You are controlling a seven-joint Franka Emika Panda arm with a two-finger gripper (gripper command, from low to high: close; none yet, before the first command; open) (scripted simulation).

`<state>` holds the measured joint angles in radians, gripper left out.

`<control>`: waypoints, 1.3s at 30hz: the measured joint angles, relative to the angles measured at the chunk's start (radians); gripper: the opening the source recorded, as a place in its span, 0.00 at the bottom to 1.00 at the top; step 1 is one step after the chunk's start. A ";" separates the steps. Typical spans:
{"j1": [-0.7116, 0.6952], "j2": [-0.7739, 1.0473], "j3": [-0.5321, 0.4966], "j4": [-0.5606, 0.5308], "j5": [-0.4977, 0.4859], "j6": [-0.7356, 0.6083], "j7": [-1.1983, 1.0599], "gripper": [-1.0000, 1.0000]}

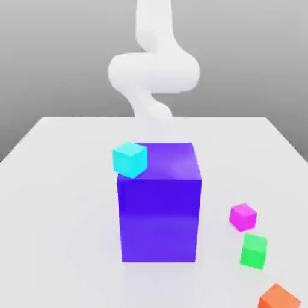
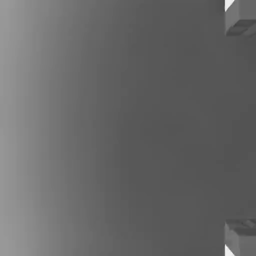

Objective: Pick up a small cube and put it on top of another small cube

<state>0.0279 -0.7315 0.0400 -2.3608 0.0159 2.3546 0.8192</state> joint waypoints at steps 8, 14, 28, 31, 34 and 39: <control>0.112 0.263 0.159 -0.221 0.049 0.205 0.079 0.50; 0.205 0.480 0.289 -0.394 0.070 0.371 0.156 0.50; 0.590 0.996 0.004 -0.488 -0.348 0.758 0.551 0.00; 0.590 0.996 0.005 -0.488 -0.349 0.759 0.552 0.00; 0.593 0.996 0.001 -0.488 -0.351 0.759 0.553 0.00; 0.486 0.838 0.158 -0.523 -0.154 0.636 0.408 0.00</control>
<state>0.5142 0.1065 0.1981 -2.8838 -0.1382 2.9911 1.2272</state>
